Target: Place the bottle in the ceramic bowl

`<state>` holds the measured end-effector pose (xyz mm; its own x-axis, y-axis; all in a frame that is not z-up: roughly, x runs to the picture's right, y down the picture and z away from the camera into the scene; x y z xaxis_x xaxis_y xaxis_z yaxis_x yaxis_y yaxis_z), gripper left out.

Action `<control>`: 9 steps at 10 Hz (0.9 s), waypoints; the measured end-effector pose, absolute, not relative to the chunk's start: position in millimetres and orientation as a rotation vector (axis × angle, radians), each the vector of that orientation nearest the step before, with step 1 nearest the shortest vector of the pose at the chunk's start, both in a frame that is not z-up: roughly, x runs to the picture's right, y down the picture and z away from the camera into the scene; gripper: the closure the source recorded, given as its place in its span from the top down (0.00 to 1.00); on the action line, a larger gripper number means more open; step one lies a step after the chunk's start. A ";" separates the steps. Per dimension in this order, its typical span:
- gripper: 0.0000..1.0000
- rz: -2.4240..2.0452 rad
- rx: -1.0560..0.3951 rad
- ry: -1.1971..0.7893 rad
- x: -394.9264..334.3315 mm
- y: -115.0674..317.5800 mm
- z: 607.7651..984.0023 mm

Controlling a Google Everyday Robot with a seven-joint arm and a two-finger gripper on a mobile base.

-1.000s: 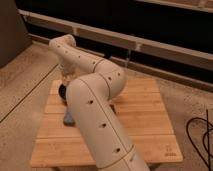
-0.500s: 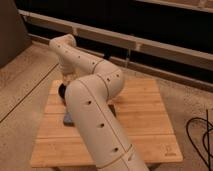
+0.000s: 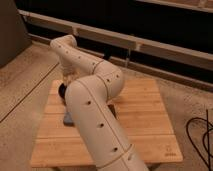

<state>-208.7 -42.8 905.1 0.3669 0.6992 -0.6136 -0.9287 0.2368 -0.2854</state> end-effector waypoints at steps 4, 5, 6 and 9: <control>0.80 1.167 -0.672 0.393 -205.5 -46.9 902.8; 0.80 1.171 -0.658 0.384 -205.2 -53.0 898.8; 0.80 1.173 -0.645 0.377 -205.2 -58.0 895.1; 0.80 1.186 -0.570 0.322 -207.0 -89.2 866.5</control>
